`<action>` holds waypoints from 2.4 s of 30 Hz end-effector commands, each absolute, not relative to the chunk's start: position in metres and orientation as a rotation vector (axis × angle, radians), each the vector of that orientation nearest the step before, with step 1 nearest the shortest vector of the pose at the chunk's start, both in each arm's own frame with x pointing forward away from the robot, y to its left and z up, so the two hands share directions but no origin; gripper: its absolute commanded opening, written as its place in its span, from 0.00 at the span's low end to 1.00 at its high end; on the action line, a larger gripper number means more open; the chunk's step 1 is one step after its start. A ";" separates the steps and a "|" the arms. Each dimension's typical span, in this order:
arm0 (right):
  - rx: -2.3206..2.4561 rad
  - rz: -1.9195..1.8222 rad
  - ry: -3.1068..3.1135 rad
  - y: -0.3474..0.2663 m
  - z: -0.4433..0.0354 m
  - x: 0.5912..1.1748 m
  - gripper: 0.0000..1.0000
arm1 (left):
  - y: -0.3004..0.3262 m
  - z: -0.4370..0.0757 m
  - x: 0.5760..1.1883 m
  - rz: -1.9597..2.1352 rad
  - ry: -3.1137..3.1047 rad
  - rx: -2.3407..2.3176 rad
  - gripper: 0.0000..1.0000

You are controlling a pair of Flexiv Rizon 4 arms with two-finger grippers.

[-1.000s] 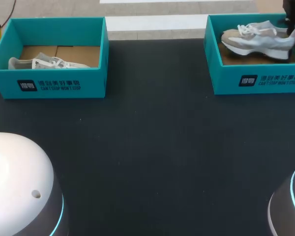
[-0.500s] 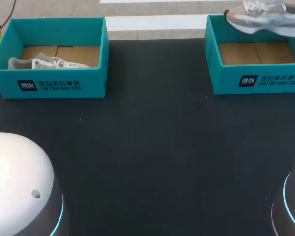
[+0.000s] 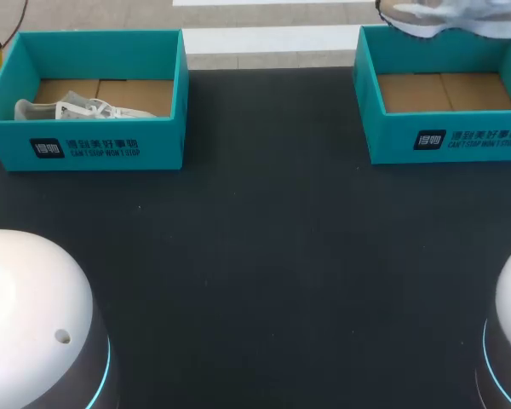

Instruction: Take the shoe out of the shoebox, open the shoe tongue, remove and reinsert the insole, then place the shoe into the shoebox

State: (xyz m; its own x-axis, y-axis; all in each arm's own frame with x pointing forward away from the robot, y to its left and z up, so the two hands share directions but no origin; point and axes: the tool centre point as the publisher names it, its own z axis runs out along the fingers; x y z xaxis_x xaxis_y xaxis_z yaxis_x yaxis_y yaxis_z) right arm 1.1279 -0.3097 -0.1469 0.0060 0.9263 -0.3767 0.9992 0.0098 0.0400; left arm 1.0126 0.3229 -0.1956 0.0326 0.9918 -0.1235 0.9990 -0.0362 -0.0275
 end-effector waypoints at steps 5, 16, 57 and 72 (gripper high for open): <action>1.959 -0.289 1.982 -0.307 -0.137 1.117 0.00 | 0.323 -0.195 1.013 -0.166 2.134 2.211 1.00; 1.998 -0.327 1.907 -0.241 -0.135 1.059 0.00 | 0.323 -0.195 1.013 -0.166 2.134 2.211 1.00; 2.075 -0.336 1.937 -0.055 -0.145 0.865 0.00 | 0.323 -0.195 1.013 -0.166 2.134 2.211 1.00; 2.058 -0.368 1.955 -0.045 -0.147 0.859 0.00 | 0.323 -0.195 1.013 -0.166 2.134 2.211 1.00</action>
State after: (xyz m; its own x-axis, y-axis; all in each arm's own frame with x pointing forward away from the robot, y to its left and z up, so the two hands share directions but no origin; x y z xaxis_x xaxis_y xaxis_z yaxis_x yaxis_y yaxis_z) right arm 0.8612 -0.0510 -0.1463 0.0569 0.9330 -0.3553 0.9983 -0.0491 0.0309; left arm 1.0126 0.3230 -0.1956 0.0324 0.9918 -0.1236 0.9990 -0.0361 -0.0276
